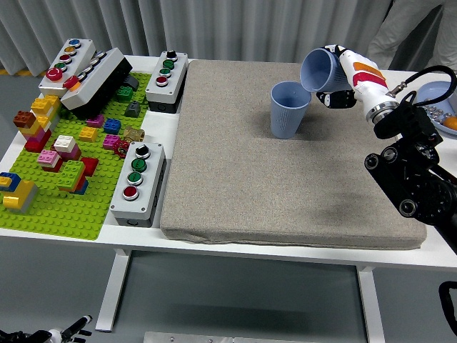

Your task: Pick cup pour cup place

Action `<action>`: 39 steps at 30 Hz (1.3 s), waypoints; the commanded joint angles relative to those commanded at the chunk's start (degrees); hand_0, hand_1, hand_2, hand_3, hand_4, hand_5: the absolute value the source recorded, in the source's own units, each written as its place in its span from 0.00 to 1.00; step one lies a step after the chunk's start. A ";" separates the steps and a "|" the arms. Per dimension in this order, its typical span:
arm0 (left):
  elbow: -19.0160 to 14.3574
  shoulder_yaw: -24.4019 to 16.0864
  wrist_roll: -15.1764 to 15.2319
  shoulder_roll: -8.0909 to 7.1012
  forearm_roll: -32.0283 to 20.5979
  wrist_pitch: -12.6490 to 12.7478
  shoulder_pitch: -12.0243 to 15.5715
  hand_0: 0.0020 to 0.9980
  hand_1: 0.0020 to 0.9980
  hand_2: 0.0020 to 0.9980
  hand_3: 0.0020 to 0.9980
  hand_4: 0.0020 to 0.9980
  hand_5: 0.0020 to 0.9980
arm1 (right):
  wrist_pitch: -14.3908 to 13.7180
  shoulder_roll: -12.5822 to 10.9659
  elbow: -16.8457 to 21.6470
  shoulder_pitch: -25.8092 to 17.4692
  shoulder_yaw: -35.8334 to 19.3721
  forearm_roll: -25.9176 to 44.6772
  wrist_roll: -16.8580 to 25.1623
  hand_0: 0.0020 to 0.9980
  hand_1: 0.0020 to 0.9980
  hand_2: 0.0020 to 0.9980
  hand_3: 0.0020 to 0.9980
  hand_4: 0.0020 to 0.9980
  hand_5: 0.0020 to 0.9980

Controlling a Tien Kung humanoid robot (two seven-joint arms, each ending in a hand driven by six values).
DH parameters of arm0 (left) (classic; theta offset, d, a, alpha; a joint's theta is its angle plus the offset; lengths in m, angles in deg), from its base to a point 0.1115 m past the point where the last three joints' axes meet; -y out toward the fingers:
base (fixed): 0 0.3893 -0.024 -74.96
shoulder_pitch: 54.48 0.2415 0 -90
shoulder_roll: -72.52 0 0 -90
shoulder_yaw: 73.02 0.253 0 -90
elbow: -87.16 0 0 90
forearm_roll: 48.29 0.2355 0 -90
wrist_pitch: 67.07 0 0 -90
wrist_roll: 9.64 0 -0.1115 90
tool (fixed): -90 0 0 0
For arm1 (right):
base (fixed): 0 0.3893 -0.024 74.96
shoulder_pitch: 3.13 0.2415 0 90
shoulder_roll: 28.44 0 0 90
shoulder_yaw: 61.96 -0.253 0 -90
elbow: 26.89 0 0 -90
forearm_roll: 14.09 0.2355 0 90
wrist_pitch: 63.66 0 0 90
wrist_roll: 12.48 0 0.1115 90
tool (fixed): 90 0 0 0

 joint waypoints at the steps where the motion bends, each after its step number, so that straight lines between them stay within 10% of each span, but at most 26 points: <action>1: 0.00 -0.03 0.00 0.00 0.02 0.01 0.01 0.84 0.84 0.91 0.80 0.61 1.00 | -0.11 -0.07 0.11 0.04 0.26 -0.31 -0.07 0.82 0.68 0.57 0.63 0.64 0.00; 39: 0.00 -0.69 -0.12 -0.14 0.61 -0.06 0.16 0.84 0.84 0.91 0.80 0.61 1.00 | -1.66 -0.48 2.59 0.98 4.69 -6.90 -4.70 0.83 0.68 0.57 0.61 0.64 0.00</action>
